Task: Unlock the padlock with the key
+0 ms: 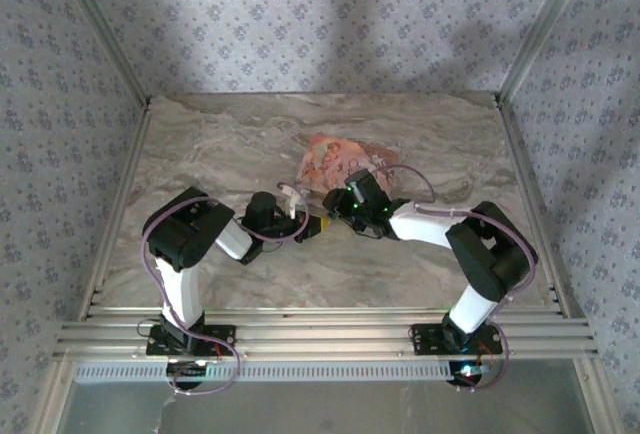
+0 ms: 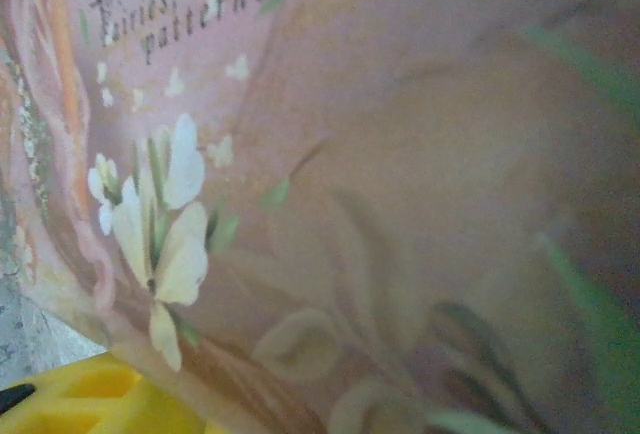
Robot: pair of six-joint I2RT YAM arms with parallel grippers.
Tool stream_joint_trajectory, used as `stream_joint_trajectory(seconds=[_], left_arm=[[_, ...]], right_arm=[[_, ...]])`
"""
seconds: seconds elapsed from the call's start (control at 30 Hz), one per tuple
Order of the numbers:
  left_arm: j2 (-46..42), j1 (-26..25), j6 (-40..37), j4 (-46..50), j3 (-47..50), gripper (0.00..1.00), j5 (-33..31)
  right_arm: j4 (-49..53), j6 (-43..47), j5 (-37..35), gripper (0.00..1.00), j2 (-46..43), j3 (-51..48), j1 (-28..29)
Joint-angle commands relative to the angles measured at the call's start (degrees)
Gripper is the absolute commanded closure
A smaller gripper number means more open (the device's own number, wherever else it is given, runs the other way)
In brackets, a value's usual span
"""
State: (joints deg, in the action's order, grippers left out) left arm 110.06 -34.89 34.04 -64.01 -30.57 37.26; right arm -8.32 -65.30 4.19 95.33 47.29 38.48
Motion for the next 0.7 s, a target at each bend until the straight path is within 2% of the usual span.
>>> stream_joint_trajectory(seconds=[0.0, 0.13, 0.23, 0.4, 0.57, 0.6, 0.67], left_arm=[[-0.85, -0.09, -1.46, 1.08, -0.77, 1.00, 2.30], [-2.40, -0.02, -3.30, 3.92, -0.85, 1.00, 2.12], [-3.67, -0.03, -4.91, 5.70, -0.41, 1.00, 1.61], [-6.29, 0.00, -7.38, 9.33, 0.41, 1.00, 0.49], [-8.53, 0.00, -8.55, 11.74, 0.52, 1.00, -0.54], [-9.23, -0.04, -8.77, 12.08, 0.79, 0.98, -0.85], [-10.84, -0.04, -9.06, 13.20, 1.19, 0.83, -1.79]], right_arm=[[2.23, 0.70, 1.67, 0.43, 1.59, 2.52, -0.48], [2.40, 0.67, 1.73, 0.58, 1.79, 2.46, -0.58], [2.92, 0.52, 2.41, 0.65, 2.10, 2.81, -0.84], [3.53, 0.52, 3.83, 0.86, 2.32, 3.14, -0.82], [2.16, -0.40, 4.19, 0.99, 2.10, 2.08, -0.65], [1.65, -0.59, 4.27, 1.00, 1.98, 1.89, -0.61], [0.64, -1.02, 4.21, 1.00, 1.60, 1.08, -0.53]])
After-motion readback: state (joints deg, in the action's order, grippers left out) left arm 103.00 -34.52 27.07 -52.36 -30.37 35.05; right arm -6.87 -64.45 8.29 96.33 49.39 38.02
